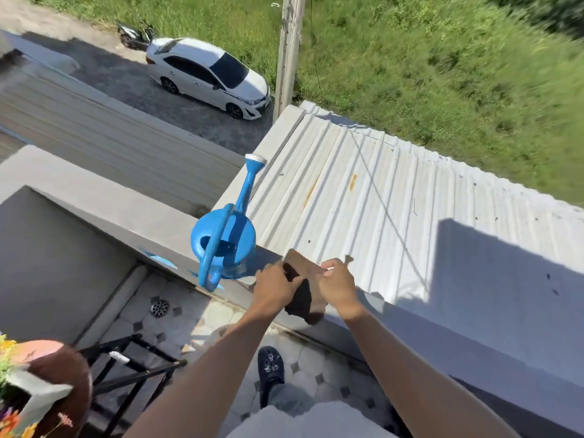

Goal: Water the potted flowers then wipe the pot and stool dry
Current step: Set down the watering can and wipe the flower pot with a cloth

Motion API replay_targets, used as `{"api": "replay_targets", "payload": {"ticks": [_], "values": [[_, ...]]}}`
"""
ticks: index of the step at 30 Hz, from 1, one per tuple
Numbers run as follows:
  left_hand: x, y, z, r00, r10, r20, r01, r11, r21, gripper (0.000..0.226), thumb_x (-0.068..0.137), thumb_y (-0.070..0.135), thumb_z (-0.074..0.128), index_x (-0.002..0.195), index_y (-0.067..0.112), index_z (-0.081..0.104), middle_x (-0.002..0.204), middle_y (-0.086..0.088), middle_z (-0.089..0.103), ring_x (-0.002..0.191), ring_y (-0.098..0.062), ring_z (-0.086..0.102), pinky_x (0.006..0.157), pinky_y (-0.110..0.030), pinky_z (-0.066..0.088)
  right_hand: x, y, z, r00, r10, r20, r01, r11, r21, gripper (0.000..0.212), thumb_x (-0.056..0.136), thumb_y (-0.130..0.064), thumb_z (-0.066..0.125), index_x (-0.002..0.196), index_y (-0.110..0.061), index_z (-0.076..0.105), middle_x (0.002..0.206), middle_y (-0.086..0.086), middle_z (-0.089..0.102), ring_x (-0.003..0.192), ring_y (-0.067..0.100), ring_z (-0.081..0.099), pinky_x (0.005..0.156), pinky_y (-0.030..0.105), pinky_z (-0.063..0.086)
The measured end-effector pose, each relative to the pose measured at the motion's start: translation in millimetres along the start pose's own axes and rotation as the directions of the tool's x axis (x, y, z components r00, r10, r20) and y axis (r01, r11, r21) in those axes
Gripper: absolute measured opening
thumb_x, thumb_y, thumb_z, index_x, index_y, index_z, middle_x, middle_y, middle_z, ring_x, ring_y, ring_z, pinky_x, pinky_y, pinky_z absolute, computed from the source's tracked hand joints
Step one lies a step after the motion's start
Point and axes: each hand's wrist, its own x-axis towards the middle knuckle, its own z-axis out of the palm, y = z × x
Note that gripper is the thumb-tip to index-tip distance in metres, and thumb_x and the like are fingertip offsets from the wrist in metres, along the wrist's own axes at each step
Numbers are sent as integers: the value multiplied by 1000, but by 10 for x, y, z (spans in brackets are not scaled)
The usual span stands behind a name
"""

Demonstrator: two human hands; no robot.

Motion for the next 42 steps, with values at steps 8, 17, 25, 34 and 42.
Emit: {"api": "replay_targets", "payload": {"ticks": [8,17,25,34,42], "values": [[-37,47,221,923,-279,266,378,788,-485,23,72,10,75,90,1,63,92,-15,72,81,-27,68,70,-29,59,-167,339,197,997,68,-37,-66,996,61,49,83,-4,61,127,-14,40,107,4,47,89,19,58,67,17,53],[-795,-480,-659,952,11,307,249,559,-791,27,63,20,69,84,9,56,77,-18,55,73,-27,49,58,-32,37,-532,-89,504,976,-88,200,-1,913,409,46,87,-21,66,129,-19,47,119,12,60,101,20,60,88,34,51],[-2186,-1502,-1517,979,-102,179,196,183,-963,31,82,10,57,111,-1,59,95,-24,61,86,-39,59,68,-42,54,-1810,-667,1191,662,-403,632,-167,743,648,46,83,-53,59,115,-21,67,118,-2,71,109,16,62,88,37,45],[-3390,-2536,-1552,798,-593,-106,64,259,-964,13,86,24,59,79,13,65,71,-5,64,62,-17,59,53,-27,45,-3068,-1159,1749,470,-570,674,189,811,554,17,81,-14,74,98,-11,73,91,9,75,86,25,71,69,31,57],[-3438,-2715,-1382,602,-742,-293,141,460,-876,21,91,31,57,106,17,59,94,4,60,79,-6,53,60,-25,41,-3123,-1109,1989,584,-522,622,425,849,313,17,90,-17,67,107,-17,65,97,4,72,90,21,70,71,33,60]]}}
